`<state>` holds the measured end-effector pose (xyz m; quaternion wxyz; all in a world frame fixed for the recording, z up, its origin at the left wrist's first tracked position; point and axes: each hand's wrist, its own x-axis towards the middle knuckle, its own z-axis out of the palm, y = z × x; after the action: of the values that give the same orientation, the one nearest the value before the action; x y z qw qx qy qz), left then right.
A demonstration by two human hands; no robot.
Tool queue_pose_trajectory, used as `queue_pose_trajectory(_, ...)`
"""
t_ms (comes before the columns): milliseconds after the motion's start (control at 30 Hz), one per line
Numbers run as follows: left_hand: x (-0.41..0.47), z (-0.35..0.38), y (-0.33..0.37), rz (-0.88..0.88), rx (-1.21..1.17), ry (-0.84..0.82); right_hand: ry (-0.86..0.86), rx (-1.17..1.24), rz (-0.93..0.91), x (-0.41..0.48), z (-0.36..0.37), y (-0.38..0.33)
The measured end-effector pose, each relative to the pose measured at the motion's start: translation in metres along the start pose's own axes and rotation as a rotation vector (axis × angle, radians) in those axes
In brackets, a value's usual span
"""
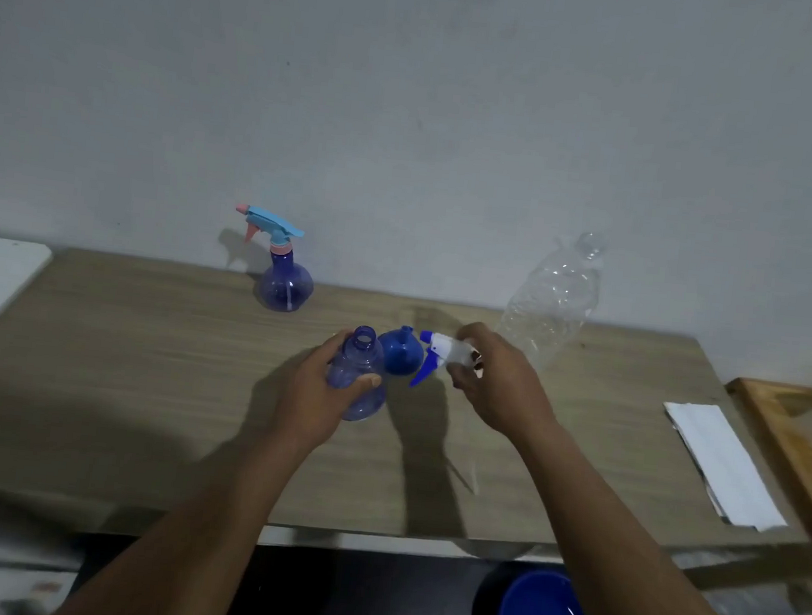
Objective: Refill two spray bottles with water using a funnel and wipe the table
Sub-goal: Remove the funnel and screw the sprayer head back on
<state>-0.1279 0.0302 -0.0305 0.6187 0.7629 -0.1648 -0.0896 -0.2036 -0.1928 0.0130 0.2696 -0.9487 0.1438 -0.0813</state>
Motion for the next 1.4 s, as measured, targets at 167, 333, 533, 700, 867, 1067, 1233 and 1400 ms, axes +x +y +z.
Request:
queue_pose_trajectory(167, 0.001, 0.003, -0.003, -0.022, -0.051, 0.013, 0.227, 0.268, -0.050, 0.008, -0.062, -0.043)
queue_pose_trajectory(333, 0.002, 0.001, -0.005, -0.048, -0.081, -0.010, 0.369, 0.462, -0.159, 0.018, -0.093, -0.097)
queue_pose_trajectory(533, 0.007, 0.005, -0.010, -0.030, -0.102, 0.007, 0.394, 0.592, -0.237, 0.034, -0.081, -0.138)
queue_pose_trajectory(700, 0.011, 0.004, -0.018, -0.094, -0.073, -0.019, 0.358, 0.588, -0.264, 0.044, -0.062, -0.146)
queue_pose_trajectory(867, 0.015, 0.006, -0.027, -0.116, -0.076, -0.037, 0.274, 0.548, -0.238, 0.042, -0.028, -0.129)
queue_pose_trajectory(1067, 0.006, 0.007, -0.025, -0.133, -0.100, 0.024, 0.119, 0.494, -0.192, 0.029, 0.027, -0.098)
queue_pose_trajectory(1233, 0.006, 0.008, -0.027, -0.150, -0.093, 0.030, 0.098, 0.402, -0.196, 0.029, 0.040, -0.088)
queue_pose_trajectory(1400, 0.008, 0.012, -0.034, -0.171, -0.099, 0.064, 0.062, 0.305, -0.261, 0.033, 0.041, -0.082)
